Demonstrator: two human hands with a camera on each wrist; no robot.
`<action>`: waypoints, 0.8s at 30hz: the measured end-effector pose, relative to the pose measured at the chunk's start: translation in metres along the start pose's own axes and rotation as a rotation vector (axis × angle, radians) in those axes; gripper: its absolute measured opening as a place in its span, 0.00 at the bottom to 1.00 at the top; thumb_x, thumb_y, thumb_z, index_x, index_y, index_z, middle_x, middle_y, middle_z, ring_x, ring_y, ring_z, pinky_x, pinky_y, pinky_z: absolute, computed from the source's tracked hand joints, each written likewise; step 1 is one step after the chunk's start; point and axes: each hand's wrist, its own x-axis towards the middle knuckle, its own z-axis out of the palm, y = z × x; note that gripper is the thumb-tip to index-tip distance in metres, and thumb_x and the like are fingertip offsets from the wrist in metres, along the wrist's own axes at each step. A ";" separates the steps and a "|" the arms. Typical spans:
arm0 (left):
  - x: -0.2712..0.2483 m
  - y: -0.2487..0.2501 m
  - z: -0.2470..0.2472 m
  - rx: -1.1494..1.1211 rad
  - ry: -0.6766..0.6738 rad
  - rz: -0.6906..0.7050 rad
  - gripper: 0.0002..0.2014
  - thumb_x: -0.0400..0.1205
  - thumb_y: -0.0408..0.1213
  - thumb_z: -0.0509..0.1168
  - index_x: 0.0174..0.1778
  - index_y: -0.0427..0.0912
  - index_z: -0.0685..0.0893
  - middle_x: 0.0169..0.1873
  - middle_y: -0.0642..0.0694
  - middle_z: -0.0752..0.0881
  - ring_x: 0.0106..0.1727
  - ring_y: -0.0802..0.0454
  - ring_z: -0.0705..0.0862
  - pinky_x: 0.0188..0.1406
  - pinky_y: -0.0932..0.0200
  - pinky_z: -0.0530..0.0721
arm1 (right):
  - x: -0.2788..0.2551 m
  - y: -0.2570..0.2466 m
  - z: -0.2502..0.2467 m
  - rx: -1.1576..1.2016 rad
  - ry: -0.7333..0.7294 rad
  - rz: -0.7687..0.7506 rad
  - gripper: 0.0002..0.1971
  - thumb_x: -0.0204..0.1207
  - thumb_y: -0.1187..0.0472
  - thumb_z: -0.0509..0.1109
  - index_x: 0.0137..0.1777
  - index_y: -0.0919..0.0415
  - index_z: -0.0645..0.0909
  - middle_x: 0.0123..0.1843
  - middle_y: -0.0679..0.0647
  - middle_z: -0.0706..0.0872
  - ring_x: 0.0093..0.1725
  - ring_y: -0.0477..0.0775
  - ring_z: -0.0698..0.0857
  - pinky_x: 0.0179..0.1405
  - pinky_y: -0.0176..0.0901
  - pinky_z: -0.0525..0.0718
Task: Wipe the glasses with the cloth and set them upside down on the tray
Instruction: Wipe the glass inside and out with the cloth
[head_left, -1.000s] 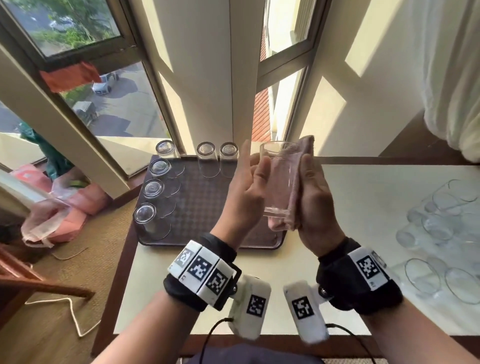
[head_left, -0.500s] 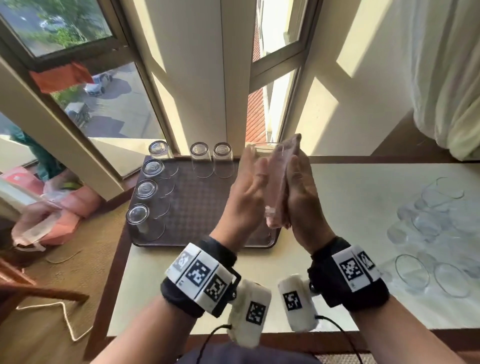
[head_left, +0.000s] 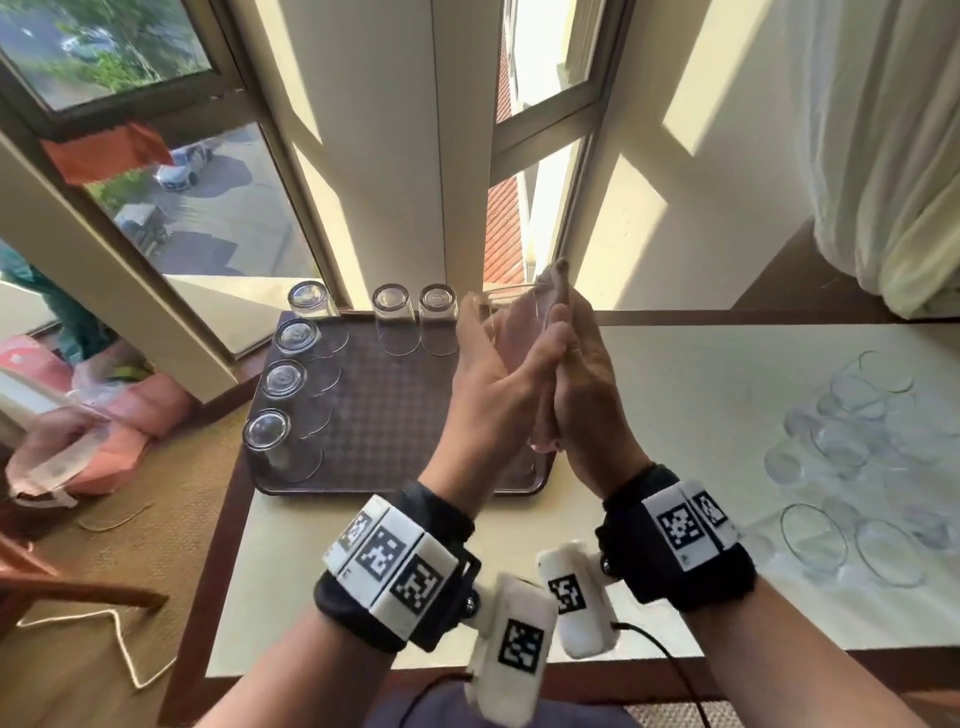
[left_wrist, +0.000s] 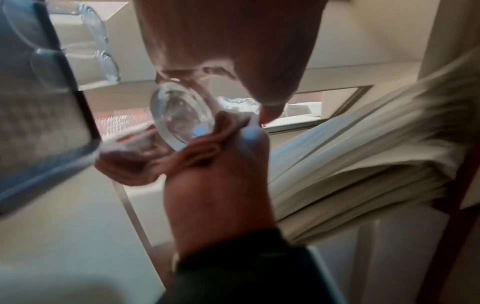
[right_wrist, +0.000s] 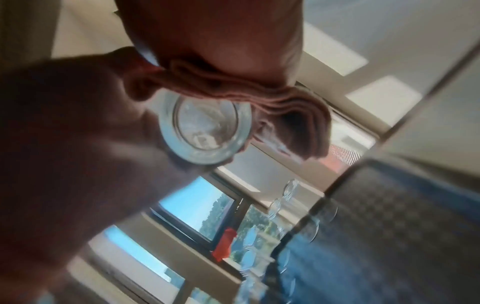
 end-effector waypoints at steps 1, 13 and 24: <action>0.000 -0.002 0.001 0.002 0.007 0.002 0.43 0.79 0.59 0.71 0.84 0.42 0.61 0.70 0.47 0.82 0.70 0.54 0.83 0.69 0.50 0.83 | -0.002 -0.001 0.001 0.085 -0.021 0.042 0.21 0.91 0.56 0.50 0.81 0.61 0.67 0.71 0.61 0.82 0.72 0.62 0.82 0.69 0.57 0.83; 0.005 0.005 -0.007 -0.025 -0.006 -0.071 0.40 0.76 0.56 0.74 0.76 0.33 0.71 0.63 0.40 0.87 0.62 0.49 0.88 0.56 0.56 0.87 | 0.000 0.005 -0.001 -0.255 0.021 -0.088 0.24 0.88 0.53 0.52 0.82 0.58 0.66 0.68 0.55 0.84 0.64 0.61 0.86 0.63 0.60 0.86; -0.004 -0.010 -0.015 -0.320 -0.139 -0.088 0.31 0.82 0.57 0.67 0.74 0.39 0.79 0.66 0.39 0.87 0.67 0.43 0.86 0.63 0.48 0.85 | -0.010 -0.014 -0.014 0.468 -0.182 0.459 0.30 0.86 0.47 0.54 0.81 0.66 0.68 0.64 0.64 0.84 0.56 0.59 0.87 0.48 0.49 0.90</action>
